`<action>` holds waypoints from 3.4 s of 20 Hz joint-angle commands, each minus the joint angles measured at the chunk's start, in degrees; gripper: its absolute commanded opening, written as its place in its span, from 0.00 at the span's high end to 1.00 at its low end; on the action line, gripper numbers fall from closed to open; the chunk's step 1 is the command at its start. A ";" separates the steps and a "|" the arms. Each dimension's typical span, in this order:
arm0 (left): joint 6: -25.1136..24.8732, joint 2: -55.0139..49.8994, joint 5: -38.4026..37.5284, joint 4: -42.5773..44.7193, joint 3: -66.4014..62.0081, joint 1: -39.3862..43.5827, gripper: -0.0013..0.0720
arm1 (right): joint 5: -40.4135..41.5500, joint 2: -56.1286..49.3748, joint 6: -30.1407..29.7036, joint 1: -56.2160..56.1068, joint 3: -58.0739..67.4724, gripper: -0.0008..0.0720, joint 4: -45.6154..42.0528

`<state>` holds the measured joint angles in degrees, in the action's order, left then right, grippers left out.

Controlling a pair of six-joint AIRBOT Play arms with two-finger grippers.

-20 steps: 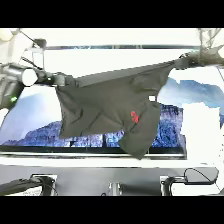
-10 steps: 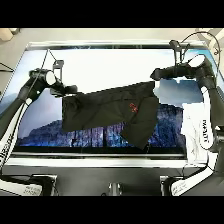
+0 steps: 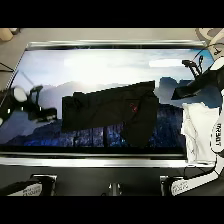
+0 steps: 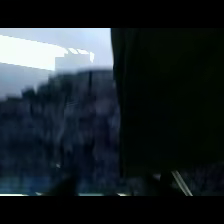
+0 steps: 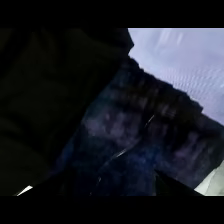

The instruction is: Fold the shirts.

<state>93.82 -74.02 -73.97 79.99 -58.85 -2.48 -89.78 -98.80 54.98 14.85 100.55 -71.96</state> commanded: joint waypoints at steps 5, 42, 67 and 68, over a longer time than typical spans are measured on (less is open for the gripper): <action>-7.96 2.95 17.05 -18.36 18.49 -1.95 0.26 | -4.81 0.17 -0.42 0.59 -2.58 0.32 4.04; -3.61 38.84 39.95 -10.45 -38.40 0.76 0.95 | 44.28 58.36 -13.03 -9.31 3.30 0.97 -0.07; -2.51 -12.59 22.60 -3.89 -20.17 0.76 0.95 | 28.57 -1.03 -0.57 -9.42 -7.28 0.97 5.01; -2.49 -14.27 24.37 -3.89 -21.64 0.76 0.95 | 32.44 -1.64 -0.59 -9.42 -7.28 0.97 5.60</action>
<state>91.48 -81.73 -54.35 76.29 -78.61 -1.69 -67.37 -95.64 53.47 5.48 93.73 -69.32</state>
